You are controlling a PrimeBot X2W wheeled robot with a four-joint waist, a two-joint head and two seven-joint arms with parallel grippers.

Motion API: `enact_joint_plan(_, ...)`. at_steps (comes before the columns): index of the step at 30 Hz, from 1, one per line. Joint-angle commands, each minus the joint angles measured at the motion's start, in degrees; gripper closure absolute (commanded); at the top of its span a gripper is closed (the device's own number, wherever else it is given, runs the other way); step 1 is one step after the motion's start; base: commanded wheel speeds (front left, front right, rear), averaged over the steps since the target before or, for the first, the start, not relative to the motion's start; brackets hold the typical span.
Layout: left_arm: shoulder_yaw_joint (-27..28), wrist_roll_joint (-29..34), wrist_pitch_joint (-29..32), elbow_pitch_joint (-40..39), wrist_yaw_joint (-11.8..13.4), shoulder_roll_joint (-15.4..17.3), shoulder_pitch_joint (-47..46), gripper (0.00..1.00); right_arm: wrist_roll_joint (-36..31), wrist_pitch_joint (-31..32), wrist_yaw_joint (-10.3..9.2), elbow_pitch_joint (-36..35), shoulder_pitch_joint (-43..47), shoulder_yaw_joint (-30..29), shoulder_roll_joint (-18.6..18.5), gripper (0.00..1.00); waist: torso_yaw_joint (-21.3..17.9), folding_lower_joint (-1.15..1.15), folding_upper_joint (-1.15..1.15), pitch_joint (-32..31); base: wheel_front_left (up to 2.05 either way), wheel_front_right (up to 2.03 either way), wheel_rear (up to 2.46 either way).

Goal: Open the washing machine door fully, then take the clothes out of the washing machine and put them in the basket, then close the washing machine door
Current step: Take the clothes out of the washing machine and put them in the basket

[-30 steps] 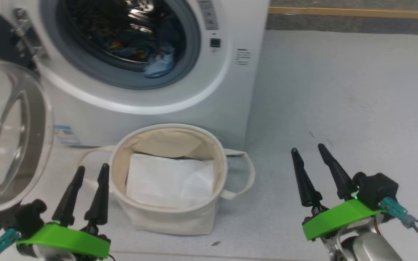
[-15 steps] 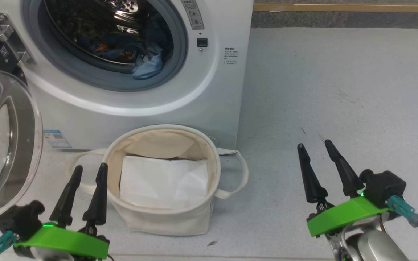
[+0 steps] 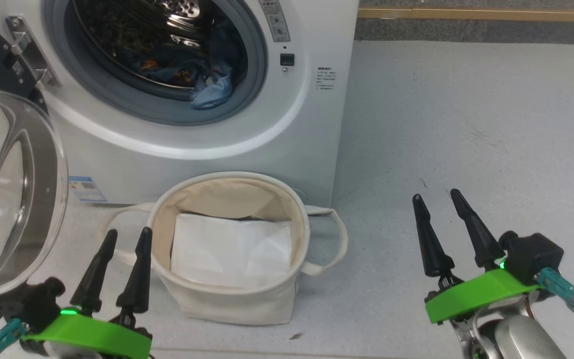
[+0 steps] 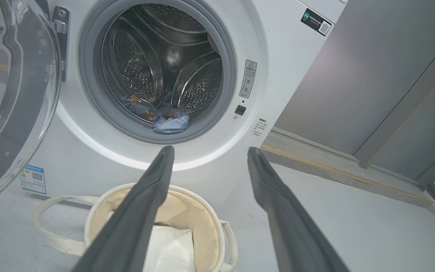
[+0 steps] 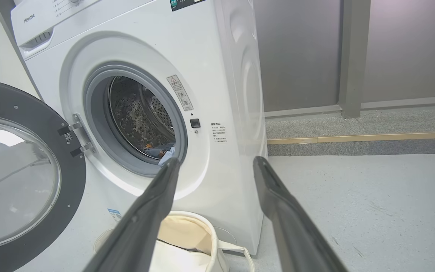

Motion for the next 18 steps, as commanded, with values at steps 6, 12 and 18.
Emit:
enact_joint_plan(6,1.8,1.1,-0.4,-1.5,-0.1,1.8,-2.1,0.00,-0.5,0.2,0.43,-2.3,-1.9,1.1,-0.4,0.00,-0.2,0.00,0.00,0.1,1.57,-1.76,0.19)
enact_joint_plan(12,1.1,1.6,-0.7,-1.0,0.0,1.6,-2.9,0.00,-0.5,0.1,0.43,-2.2,-2.2,1.1,-0.3,0.00,-0.1,0.00,0.00,0.4,1.98,-2.04,0.06)
enact_joint_plan(18,-0.7,2.3,-0.4,0.0,0.4,0.4,-4.6,0.00,-0.8,0.2,0.43,-2.2,-2.6,0.5,-0.2,0.00,0.0,0.00,0.00,0.9,1.30,-1.28,-0.02)
